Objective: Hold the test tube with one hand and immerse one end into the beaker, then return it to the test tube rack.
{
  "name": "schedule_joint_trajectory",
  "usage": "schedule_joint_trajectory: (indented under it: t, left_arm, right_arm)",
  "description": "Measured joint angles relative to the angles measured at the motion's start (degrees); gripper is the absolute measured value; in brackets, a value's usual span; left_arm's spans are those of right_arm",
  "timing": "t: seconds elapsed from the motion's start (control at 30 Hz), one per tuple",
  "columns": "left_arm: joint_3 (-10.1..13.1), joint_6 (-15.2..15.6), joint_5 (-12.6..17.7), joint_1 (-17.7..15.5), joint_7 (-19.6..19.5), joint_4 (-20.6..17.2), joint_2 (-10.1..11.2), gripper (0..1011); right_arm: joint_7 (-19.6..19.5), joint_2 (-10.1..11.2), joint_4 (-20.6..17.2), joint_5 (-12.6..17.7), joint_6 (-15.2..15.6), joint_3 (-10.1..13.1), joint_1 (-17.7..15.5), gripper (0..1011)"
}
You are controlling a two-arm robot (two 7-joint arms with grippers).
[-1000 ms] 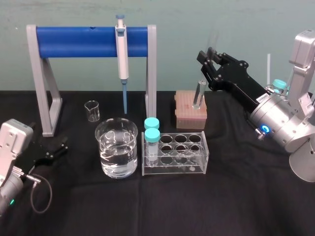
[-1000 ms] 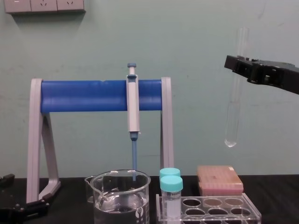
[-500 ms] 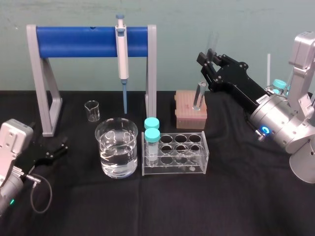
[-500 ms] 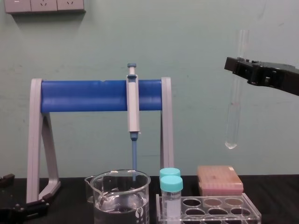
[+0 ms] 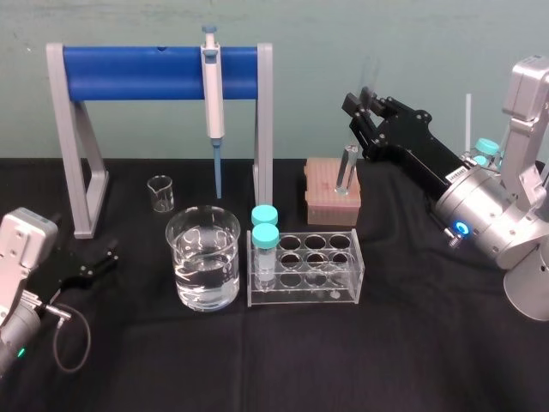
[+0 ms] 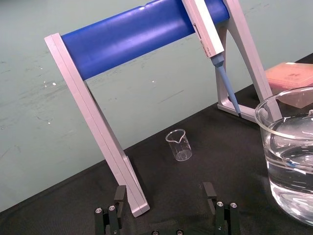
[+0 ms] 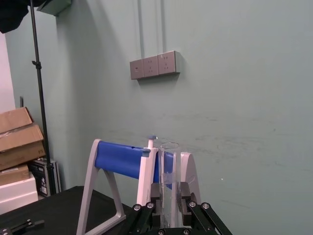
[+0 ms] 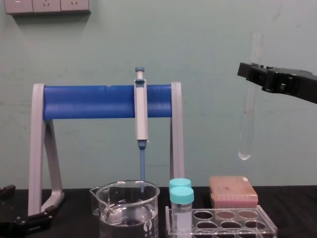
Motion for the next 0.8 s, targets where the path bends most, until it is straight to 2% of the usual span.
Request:
schedule_joint_trajectory:
  t: [0.6,0.8]
  left_arm:
    - [0.00,0.00,0.00,0.00,0.00,0.00,0.00,1000]
    - [0.00,0.00,0.00,0.00,0.00,0.00,0.00,1000]
  right_arm:
    - [0.34,-0.06,0.17,0.09,-0.06,-0.36,0.34,225]
    - [2.40,-0.95,1.16,0.21,-0.73,-2.08,2.44,225]
